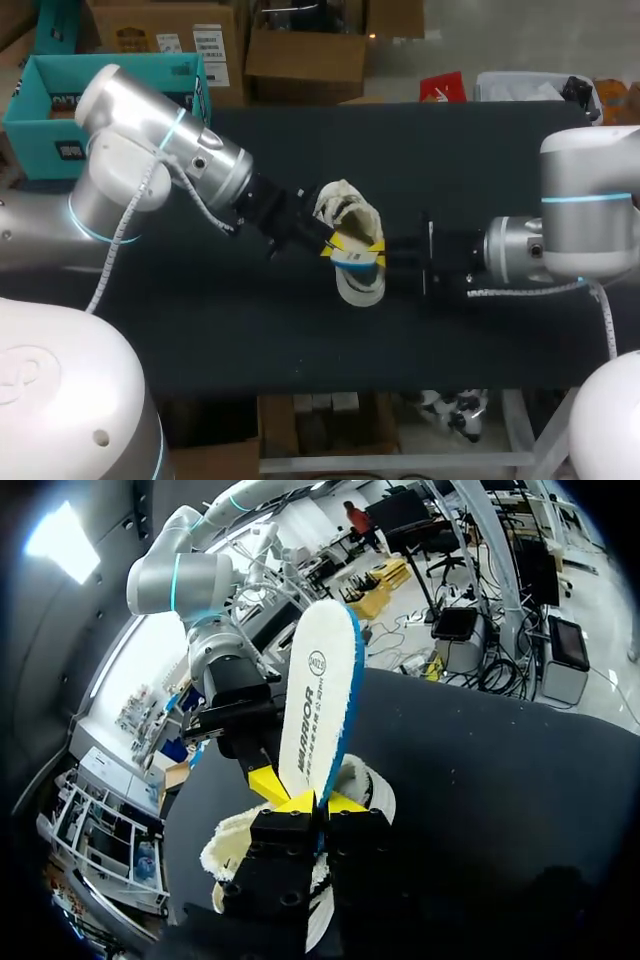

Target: Open the shoe tongue, take the insole out of the shoe, put the insole back into the shoe, and pack the shoe into the shoebox

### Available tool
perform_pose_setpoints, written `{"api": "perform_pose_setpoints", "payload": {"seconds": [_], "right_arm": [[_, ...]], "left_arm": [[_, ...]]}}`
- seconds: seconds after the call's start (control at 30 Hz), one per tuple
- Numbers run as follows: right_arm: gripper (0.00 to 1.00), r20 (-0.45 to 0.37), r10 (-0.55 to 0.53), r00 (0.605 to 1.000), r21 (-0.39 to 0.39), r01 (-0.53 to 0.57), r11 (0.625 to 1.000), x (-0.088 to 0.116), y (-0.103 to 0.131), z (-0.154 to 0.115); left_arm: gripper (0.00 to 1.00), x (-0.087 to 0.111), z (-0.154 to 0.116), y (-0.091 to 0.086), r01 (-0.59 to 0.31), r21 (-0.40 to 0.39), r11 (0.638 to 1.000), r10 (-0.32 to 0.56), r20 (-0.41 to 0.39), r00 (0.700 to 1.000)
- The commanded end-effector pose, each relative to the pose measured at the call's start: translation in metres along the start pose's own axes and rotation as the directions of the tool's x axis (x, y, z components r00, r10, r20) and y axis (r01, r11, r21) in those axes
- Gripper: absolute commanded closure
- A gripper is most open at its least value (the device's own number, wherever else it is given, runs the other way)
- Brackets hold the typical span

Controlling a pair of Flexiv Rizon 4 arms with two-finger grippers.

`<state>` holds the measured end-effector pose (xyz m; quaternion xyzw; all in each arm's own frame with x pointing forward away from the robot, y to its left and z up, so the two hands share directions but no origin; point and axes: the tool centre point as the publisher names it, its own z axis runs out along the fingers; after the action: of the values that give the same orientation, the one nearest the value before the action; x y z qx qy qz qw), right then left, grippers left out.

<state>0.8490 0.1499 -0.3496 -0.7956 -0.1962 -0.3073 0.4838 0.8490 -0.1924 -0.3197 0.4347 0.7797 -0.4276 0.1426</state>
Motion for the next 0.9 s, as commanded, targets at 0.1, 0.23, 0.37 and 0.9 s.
{"api": "perform_pose_setpoints", "payload": {"seconds": [0.1, 0.23, 0.37, 0.9], "right_arm": [[0.56, -0.014, -0.016, 1.0, -0.056, 0.015, 0.998, -0.004, -0.02, -0.01], [0.8, -0.019, -0.028, 0.999, -0.08, 0.026, 0.996, -0.008, -0.031, -0.015], [0.86, -0.021, -0.035, 0.999, -0.084, 0.033, 0.996, -0.01, -0.035, -0.016], [1.0, 0.022, -0.039, 0.999, -0.043, 0.04, 0.998, -0.003, -0.011, -0.001]], "left_arm": [[1.0, 0.001, 0.006, 0.002, 0.007, -0.011, 1.0, -0.007, 0.009, 1.0], [1.0, 0.0, 0.006, 0.003, 0.013, -0.015, 1.0, -0.013, 0.014, 1.0], [1.0, -0.001, 0.008, 0.002, 0.017, -0.013, 1.0, -0.017, 0.019, 1.0], [1.0, -0.002, 0.014, 0.022, 0.065, -0.042, 0.997, -0.063, 0.034, 0.997]]}}
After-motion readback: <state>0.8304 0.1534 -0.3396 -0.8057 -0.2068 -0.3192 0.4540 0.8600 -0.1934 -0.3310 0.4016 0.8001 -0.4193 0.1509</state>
